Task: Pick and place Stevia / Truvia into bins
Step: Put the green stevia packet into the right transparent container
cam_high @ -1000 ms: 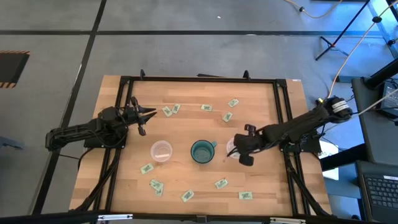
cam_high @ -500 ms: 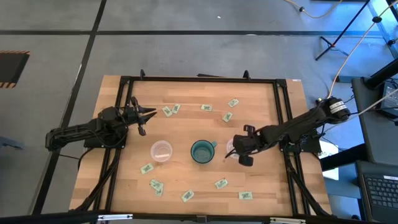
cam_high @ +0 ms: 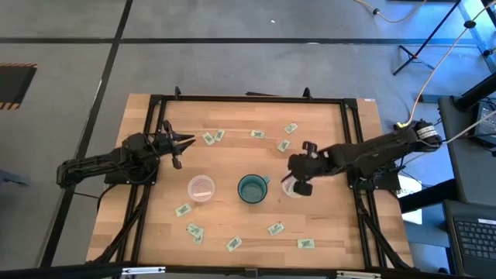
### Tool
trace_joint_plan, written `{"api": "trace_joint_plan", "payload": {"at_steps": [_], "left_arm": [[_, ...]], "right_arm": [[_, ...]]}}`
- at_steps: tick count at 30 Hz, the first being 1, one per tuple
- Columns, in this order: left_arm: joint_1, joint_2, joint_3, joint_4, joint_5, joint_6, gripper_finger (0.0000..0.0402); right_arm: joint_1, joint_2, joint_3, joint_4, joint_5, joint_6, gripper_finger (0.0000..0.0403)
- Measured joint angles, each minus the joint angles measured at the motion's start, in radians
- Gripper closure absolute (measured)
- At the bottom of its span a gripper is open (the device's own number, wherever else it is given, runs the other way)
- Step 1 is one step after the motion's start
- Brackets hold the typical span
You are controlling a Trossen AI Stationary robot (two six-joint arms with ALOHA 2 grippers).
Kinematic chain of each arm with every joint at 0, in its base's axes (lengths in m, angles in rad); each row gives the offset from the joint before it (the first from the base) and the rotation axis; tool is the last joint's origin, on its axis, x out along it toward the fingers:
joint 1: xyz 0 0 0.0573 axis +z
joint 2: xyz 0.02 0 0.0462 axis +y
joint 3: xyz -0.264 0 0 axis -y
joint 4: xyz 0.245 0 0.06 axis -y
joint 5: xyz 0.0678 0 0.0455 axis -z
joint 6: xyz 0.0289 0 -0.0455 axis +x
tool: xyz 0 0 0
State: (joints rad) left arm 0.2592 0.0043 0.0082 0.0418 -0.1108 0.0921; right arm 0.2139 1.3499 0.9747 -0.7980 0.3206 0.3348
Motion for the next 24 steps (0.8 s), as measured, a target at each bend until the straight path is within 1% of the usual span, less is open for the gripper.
{"api": "trace_joint_plan", "payload": {"at_steps": [3,9,14,15,19,24], "left_arm": [[0.0,0.0,0.0,0.0,0.0,0.0,0.0334],[0.0,0.0,0.0,0.0,0.0,0.0,0.0336],[0.0,0.0,0.0,0.0,0.0,0.0,0.0334],[0.0,0.0,0.0,0.0,0.0,0.0,0.0334],[0.0,0.0,0.0,0.0,0.0,0.0,0.0336],[0.0,0.0,0.0,0.0,0.0,0.0,0.0335]], "right_arm": [[-0.06,-0.005,0.001,-0.006,-0.002,-0.058,0.0295],[-0.165,-0.006,0.001,-0.012,-0.052,-0.159,0.0295],[-0.272,-0.007,0.001,0.068,-0.062,-0.21,0.0295],[-0.301,-0.007,0.001,0.092,-0.079,-0.209,0.0295],[-0.419,-0.005,0.001,0.155,-0.2,-0.211,0.0295],[-0.532,0.017,0.001,0.149,-0.215,-0.21,0.0295]]}}
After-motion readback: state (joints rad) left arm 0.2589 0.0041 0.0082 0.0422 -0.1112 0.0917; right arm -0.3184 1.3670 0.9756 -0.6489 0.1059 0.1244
